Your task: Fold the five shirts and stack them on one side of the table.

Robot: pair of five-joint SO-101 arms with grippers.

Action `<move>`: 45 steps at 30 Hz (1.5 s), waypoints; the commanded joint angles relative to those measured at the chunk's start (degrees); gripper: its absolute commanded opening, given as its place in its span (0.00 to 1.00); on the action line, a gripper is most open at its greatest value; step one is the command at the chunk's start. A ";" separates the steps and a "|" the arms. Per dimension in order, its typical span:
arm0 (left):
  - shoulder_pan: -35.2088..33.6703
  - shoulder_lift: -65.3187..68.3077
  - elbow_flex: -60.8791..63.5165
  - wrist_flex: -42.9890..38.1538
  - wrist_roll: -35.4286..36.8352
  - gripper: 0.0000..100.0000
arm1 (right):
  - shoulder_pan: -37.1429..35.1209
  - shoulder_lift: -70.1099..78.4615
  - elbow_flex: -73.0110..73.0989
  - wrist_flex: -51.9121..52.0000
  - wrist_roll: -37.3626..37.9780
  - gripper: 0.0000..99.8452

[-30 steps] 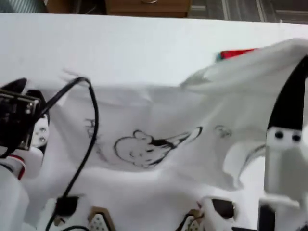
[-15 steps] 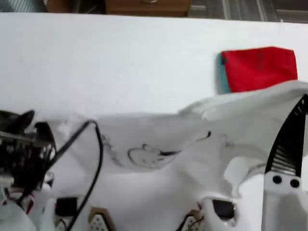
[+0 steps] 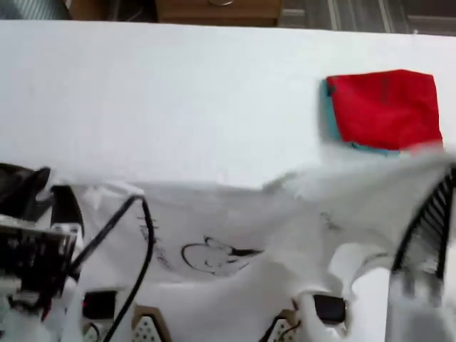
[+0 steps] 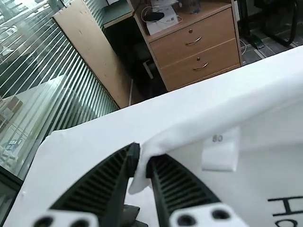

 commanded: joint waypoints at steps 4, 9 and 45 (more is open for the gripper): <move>-0.44 11.52 5.76 -10.20 -1.23 0.03 | -3.74 12.79 10.11 -8.66 -0.18 0.02; -0.44 22.33 5.67 -17.14 -3.34 0.03 | -5.85 20.79 16.44 -14.46 -0.18 0.02; 0.44 76.48 5.49 -61.45 0.62 0.03 | -8.13 67.47 21.10 -33.89 -0.09 0.02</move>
